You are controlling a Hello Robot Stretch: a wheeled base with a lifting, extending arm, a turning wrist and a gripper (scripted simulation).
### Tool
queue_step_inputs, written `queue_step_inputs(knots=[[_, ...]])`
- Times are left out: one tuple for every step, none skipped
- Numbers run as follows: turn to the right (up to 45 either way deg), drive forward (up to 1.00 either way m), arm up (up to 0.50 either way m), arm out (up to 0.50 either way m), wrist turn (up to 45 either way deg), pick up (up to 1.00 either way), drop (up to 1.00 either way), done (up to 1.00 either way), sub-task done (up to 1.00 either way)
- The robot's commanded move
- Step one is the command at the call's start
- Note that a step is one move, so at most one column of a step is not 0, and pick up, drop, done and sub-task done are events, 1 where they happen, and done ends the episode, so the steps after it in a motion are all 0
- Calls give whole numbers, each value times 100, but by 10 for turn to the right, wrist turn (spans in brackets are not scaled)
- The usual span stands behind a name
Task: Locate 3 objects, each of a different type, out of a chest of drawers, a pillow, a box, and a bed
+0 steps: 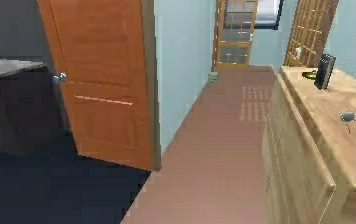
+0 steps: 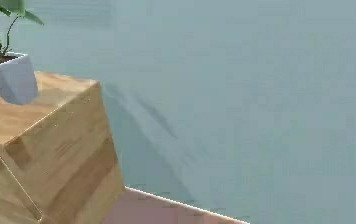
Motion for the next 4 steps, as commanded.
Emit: queue_step_inputs(knots=[[-360,0,0,0,0,0,0,0,0],[0,50,0,0,0,0,0,0,0],[-360,0,0,0,0,0,0,0,0],[0,100,0,0,0,0,0,0,0]])
